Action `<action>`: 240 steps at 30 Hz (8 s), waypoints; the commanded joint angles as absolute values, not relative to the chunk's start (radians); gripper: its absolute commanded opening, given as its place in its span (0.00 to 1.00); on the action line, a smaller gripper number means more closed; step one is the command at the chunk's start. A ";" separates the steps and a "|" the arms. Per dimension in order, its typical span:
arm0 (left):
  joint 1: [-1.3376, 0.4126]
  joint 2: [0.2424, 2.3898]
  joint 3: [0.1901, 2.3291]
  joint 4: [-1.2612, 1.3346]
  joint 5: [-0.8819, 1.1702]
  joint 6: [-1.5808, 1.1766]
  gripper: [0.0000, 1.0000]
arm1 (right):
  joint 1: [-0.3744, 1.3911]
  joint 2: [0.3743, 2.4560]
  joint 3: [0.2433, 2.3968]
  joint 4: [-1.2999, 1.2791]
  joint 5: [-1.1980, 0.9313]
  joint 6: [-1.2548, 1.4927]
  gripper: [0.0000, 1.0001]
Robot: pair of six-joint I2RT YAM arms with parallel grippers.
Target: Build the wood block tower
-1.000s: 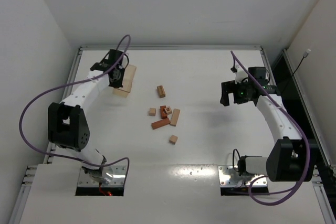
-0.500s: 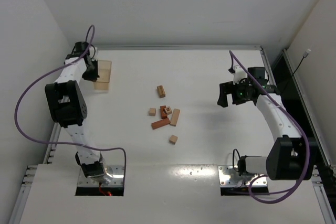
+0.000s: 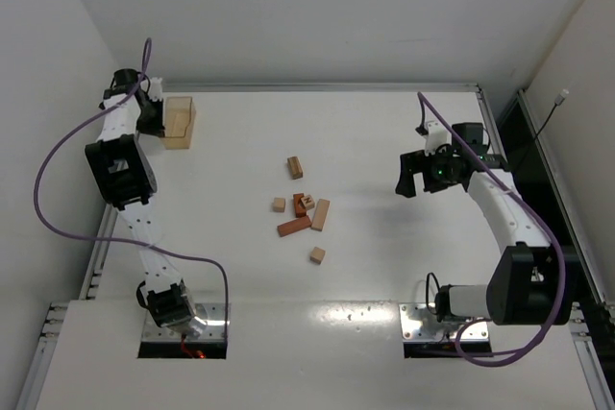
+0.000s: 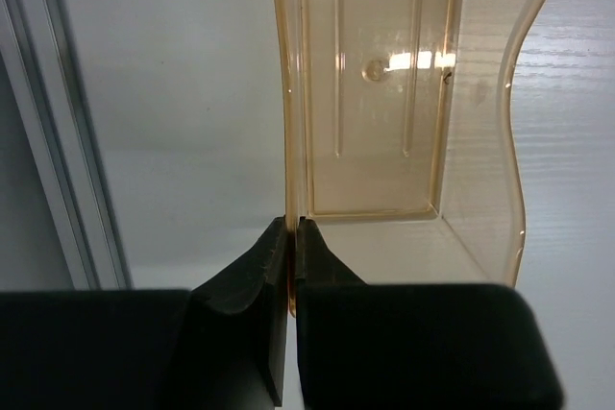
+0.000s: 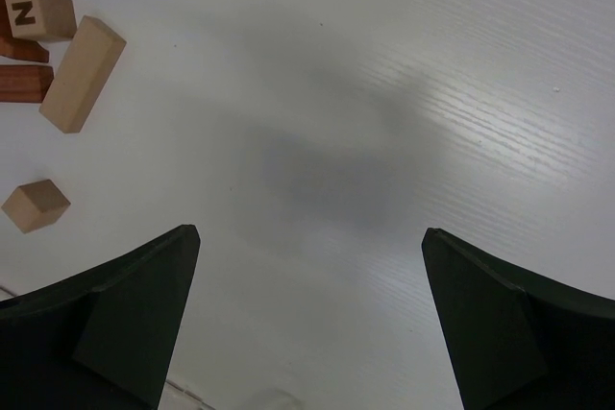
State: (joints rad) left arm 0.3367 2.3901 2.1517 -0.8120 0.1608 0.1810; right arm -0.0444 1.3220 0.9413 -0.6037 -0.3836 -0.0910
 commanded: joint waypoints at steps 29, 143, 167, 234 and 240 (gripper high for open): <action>0.252 1.854 2.129 -0.868 0.325 0.167 0.80 | 0.017 1.272 0.937 -0.574 -0.454 -0.138 0.99; -0.009 1.387 1.206 -0.552 0.196 -0.048 0.87 | 0.314 2.223 1.425 -0.322 -0.542 0.605 0.55; -0.028 1.299 1.131 -0.522 0.161 -0.058 0.87 | 0.667 1.671 1.184 -0.474 -0.519 -0.540 0.54; 0.000 1.296 1.066 -0.494 0.106 -0.087 0.99 | 0.389 1.900 1.319 -0.298 -0.704 0.186 0.00; 0.000 1.319 1.085 -0.483 0.117 -0.097 0.99 | 0.267 1.995 1.244 -0.169 -0.753 0.432 0.00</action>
